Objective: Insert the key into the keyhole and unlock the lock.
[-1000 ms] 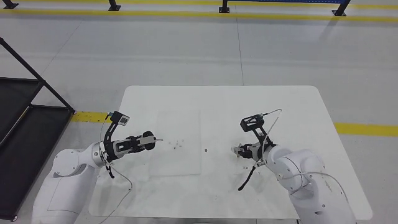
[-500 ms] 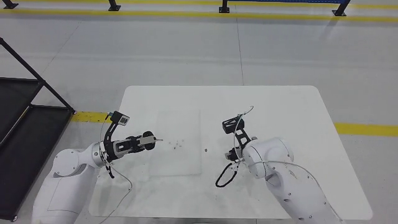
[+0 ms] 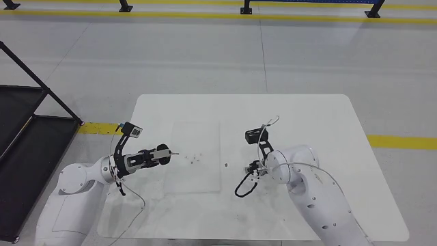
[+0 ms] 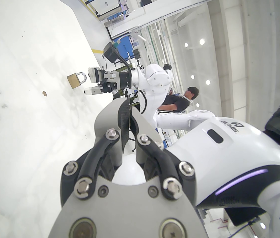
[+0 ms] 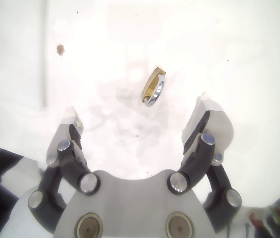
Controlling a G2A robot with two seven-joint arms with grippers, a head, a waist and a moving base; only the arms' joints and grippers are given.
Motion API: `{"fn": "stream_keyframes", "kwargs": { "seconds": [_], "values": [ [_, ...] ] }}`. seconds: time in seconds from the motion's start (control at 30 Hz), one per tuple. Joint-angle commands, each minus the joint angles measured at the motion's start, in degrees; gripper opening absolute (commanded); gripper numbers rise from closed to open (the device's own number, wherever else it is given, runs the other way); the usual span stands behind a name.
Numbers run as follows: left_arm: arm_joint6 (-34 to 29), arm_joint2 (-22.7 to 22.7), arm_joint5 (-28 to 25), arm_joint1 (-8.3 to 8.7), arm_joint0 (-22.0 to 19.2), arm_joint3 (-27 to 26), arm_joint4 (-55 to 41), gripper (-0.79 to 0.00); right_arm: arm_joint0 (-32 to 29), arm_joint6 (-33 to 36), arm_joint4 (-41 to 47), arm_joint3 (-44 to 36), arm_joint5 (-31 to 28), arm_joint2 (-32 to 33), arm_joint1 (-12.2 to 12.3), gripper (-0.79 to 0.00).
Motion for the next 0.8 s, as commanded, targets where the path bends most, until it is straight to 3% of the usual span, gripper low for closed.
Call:
{"fn": "stream_keyframes", "kwargs": {
  "seconds": [0.0, 0.03, 0.13, 0.37, 0.4, 0.77],
  "values": [
    [0.0, 0.0, 0.0, 0.00, 0.0, 0.0, 0.0, -0.785, 0.6, -0.2, 0.1, 1.4, 0.2, 0.2, -0.6, 0.000],
    [0.0, 0.0, 0.0, 0.00, 0.0, 0.0, 0.0, -0.785, 1.0, -0.3, 0.2, 2.2, 0.3, 0.2, -0.9, -0.009],
    [0.0, 0.0, 0.0, 0.00, 0.0, 0.0, 0.0, -0.785, 1.9, -0.5, 0.0, 4.6, 0.5, 0.1, -1.8, -0.166],
    [0.0, 0.0, 0.0, 0.00, 0.0, 0.0, 0.0, -0.785, 3.2, -0.5, -0.7, 9.4, 0.5, -0.1, -3.8, -0.342],
    [0.0, 0.0, 0.0, 0.00, 0.0, 0.0, 0.0, -0.785, 3.2, -0.5, -0.9, 9.7, 0.5, 0.0, -4.0, -0.397],
    [0.0, 0.0, 0.0, 0.00, 0.0, 0.0, 0.0, -0.785, 1.5, 0.4, -5.8, 9.4, -0.4, 2.8, -6.1, -0.508]
  ]
}}
